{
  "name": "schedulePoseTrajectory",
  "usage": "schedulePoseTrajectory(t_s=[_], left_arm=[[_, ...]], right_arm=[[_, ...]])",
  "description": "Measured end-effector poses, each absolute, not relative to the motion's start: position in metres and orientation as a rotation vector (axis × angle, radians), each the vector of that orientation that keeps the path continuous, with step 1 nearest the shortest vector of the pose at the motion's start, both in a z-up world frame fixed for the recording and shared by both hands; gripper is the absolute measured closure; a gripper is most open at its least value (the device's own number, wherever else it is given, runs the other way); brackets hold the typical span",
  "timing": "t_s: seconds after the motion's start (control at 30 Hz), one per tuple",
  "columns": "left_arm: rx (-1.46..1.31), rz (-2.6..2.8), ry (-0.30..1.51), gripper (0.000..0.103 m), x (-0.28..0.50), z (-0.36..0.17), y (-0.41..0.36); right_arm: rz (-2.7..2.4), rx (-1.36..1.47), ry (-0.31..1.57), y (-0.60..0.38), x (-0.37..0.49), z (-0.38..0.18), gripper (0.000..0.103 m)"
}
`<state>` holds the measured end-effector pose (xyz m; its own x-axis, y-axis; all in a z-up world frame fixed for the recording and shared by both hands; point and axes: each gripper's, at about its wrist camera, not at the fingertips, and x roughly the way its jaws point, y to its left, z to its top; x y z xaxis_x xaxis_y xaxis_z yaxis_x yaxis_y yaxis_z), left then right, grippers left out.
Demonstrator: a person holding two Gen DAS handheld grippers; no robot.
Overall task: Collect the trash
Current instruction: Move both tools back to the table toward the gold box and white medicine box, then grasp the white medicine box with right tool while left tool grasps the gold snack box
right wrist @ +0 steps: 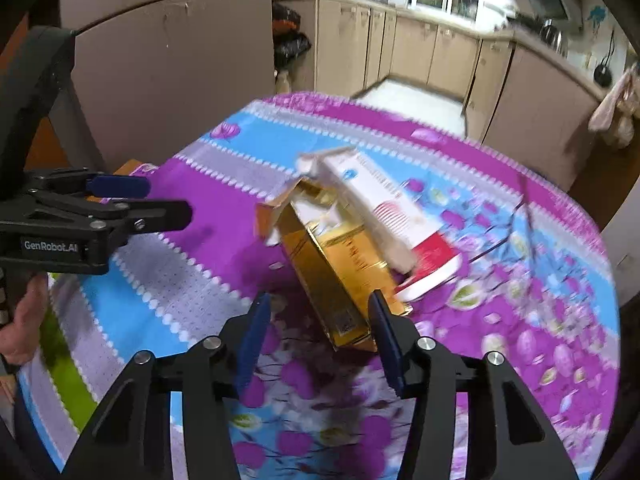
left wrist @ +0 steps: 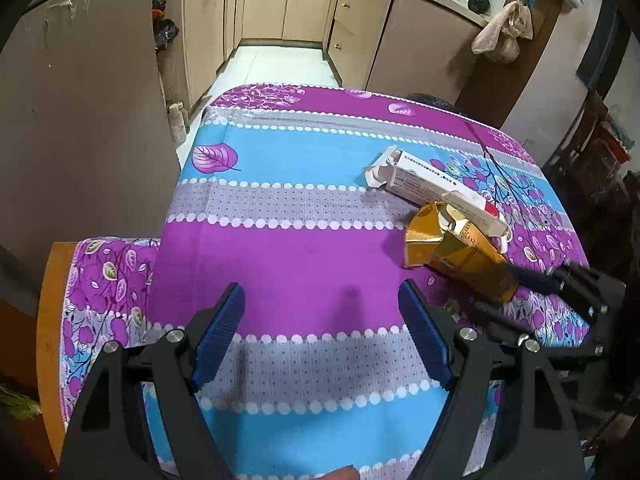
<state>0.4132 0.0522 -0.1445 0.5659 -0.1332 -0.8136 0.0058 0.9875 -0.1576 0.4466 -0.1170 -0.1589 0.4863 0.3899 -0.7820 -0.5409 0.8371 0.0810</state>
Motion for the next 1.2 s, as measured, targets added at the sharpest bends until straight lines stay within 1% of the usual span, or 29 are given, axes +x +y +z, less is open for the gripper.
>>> schedulePoseTrajectory(t_s=[0.07, 0.1, 0.17, 0.27, 0.33, 0.47, 0.5, 0.57, 0.77, 0.93, 0.97, 1.0, 1.07, 1.1, 1.2], left_arm=[[-0.153, -0.082, 0.960, 0.027, 0.414, -0.145, 0.054], [-0.160, -0.081, 0.957, 0.027, 0.415, -0.144, 0.057], [-0.177, -0.064, 0.940, 0.027, 0.413, -0.141, 0.063], [-0.213, -0.047, 0.932, 0.026, 0.411, -0.137, 0.072], [-0.213, -0.048, 0.938, 0.026, 0.409, -0.137, 0.073], [-0.179, -0.105, 0.959, 0.026, 0.400, -0.138, 0.062], [-0.169, -0.120, 0.963, 0.026, 0.397, -0.138, 0.059], [-0.147, -0.142, 0.966, 0.025, 0.393, -0.139, 0.054], [-0.127, -0.155, 0.982, 0.024, 0.396, -0.144, 0.045], [-0.125, -0.160, 1.000, 0.024, 0.400, -0.149, 0.035], [-0.122, -0.160, 1.003, 0.024, 0.401, -0.151, 0.032], [-0.120, -0.165, 1.005, 0.024, 0.402, -0.152, 0.029], [-0.110, -0.173, 1.000, 0.023, 0.404, -0.152, 0.020], [-0.109, -0.174, 0.999, 0.022, 0.405, -0.151, 0.018], [-0.097, -0.154, 0.996, 0.020, 0.412, -0.153, 0.006]], right_arm=[[0.739, -0.078, 0.899, -0.112, 0.439, -0.145, 0.053], [0.780, -0.071, 0.882, -0.111, 0.436, -0.137, 0.053], [0.771, -0.085, 0.844, -0.114, 0.440, -0.122, 0.053], [0.658, -0.102, 0.814, -0.134, 0.471, -0.106, 0.052], [0.584, -0.171, 0.841, -0.137, 0.497, -0.110, 0.052], [0.540, -0.411, 0.990, -0.122, 0.542, -0.146, 0.052], [0.538, -0.453, 0.988, -0.119, 0.549, -0.151, 0.050], [0.549, -0.447, 0.994, -0.116, 0.561, -0.154, 0.050], [0.581, -0.471, 1.000, -0.100, 0.575, -0.159, 0.043], [0.581, -0.455, 0.988, -0.093, 0.581, -0.161, 0.043], [0.584, -0.446, 0.989, -0.092, 0.582, -0.163, 0.048], [0.584, -0.428, 0.991, -0.095, 0.580, -0.163, 0.057], [0.525, -0.422, 0.978, -0.103, 0.575, -0.162, 0.060], [0.516, -0.393, 0.973, -0.109, 0.573, -0.160, 0.061], [0.462, -0.282, 0.944, -0.137, 0.561, -0.152, 0.061]])
